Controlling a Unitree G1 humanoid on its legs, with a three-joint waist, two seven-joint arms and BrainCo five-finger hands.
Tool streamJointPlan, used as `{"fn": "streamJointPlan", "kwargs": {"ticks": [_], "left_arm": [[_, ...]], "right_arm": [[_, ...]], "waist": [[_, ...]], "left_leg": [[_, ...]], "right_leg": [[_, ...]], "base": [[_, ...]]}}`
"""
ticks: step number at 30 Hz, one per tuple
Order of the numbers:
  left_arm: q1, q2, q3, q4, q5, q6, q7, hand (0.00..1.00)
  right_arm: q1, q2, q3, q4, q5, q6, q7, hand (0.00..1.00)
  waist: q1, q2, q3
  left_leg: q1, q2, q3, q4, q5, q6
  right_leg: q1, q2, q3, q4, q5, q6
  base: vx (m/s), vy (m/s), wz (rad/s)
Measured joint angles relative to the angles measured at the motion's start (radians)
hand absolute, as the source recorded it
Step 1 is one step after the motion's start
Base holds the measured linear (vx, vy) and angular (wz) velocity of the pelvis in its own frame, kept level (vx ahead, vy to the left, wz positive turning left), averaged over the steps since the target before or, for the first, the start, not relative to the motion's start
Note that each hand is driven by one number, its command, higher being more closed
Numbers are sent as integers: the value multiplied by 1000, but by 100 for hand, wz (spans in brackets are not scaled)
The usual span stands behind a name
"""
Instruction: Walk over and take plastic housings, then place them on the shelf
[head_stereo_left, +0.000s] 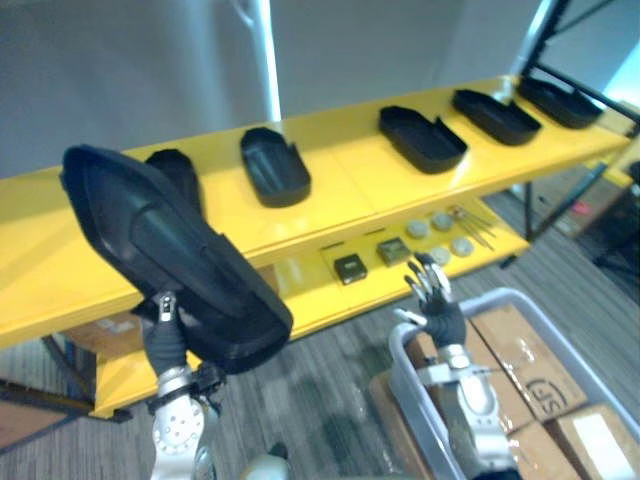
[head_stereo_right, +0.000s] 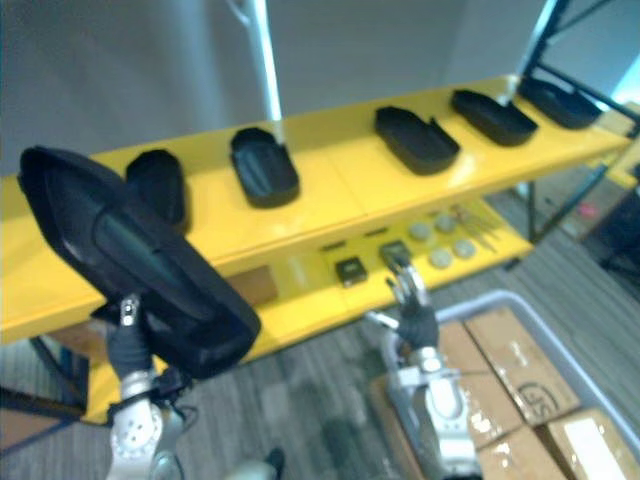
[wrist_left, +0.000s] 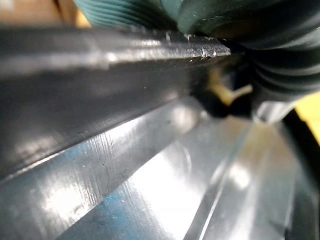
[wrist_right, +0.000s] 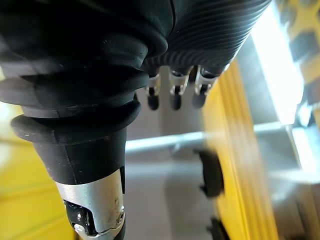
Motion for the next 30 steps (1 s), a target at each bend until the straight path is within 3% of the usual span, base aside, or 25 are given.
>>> {"fn": "streamJointPlan", "kwargs": {"ticks": [3, 9, 14, 18, 21, 23, 25, 26, 27, 28, 29, 30], "left_arm": [[8, -12, 29, -1, 0, -4, -36, 100], [4, -17, 43, -3, 3, -45, -66, 100], [-36, -28, 42, -23, 14, -79, -58, 100], [-60, -29, 42, -23, 50, -99, -41, 100], [-70, -29, 47, -27, 63, -106, -44, 100], [-72, -29, 70, -27, 84, -107, -66, 100], [-70, -25, 93, -28, 88, -115, -99, 100], [-70, -22, 102, -31, 88, -119, -101, 100], [-71, -6, 111, -44, 85, -121, -100, 100], [-73, 6, 117, -50, 84, -126, -99, 100], [-108, 31, 128, -54, 80, -131, -98, 100], [-129, 44, 131, -53, 80, -131, -96, 100]], "right_arm": [[45, 23, 19, 0, -1, 17, -37, 0], [124, 94, 17, 16, -21, 16, -87, 0], [131, 116, -5, 42, -5, 14, -76, 0], [138, 118, -38, 42, 27, 14, -20, 0], [142, 117, -66, 42, 30, 13, -19, 0], [147, 117, -90, 41, 41, 1, -21, 0], [150, 115, -114, 41, 41, -6, -23, 0], [149, 118, -116, 40, 41, -8, -23, 0], [149, 126, -122, 36, 39, -11, -22, 0], [149, 132, -123, 34, 39, -13, -20, 0], [149, 139, -141, 21, 38, -14, -9, 0], [150, 140, -155, 11, 38, -14, 1, 0]], "waist": [[-4, 0, 2], [-8, -34, -9], [-27, -38, -12], [-36, -30, -12], [-37, -29, -11], [-41, -42, -3], [-46, -41, 13], [-46, -43, 14], [-47, -39, 17], [-52, -41, 15], [-59, -40, 15], [-60, -37, 17]], "left_leg": [[-27, 10, 58, 0, 2, 16], [-33, -26, 86, -10, 29, 28], [-18, -36, 120, -14, 41, 34], [-11, -29, 146, -22, 40, 34], [-15, -36, 172, -22, 27, 52], [-9, -38, 227, 5, -3, 72], [25, -34, 255, 15, -16, 78], [35, -34, 260, 14, -17, 81], [57, -24, 264, 1, -16, 93], [55, -16, 264, -1, -17, 96], [50, 10, 261, -1, -19, 94], [46, 22, 256, 0, -22, 90]], "right_leg": [[13, -2, -48, -9, 0, 0], [22, -40, -66, -16, 7, 12], [21, -58, -54, -16, 12, 17], [19, -62, -39, -10, 11, 16], [5, -77, -39, 21, -2, 14], [-2, -110, -39, 86, -21, -3], [-97, -165, 20, 340, -13, -46], [-121, -172, 48, 389, 1, -65], [-171, -174, 91, 454, 19, -95], [-185, -170, 108, 457, 5, -93], [-203, -122, 137, 394, -48, -86], [-212, -102, 150, 359, -52, -79]], "base": [[-20, 7, 45], [43, 55, 9], [34, 36, -7], [-42, 9, -12], [-35, 36, 1], [15, 81, 6], [4, 112, -7], [21, 116, -23], [56, 64, -22], [90, 42, -20], [72, 9, -7], [42, 2, -2]]}}
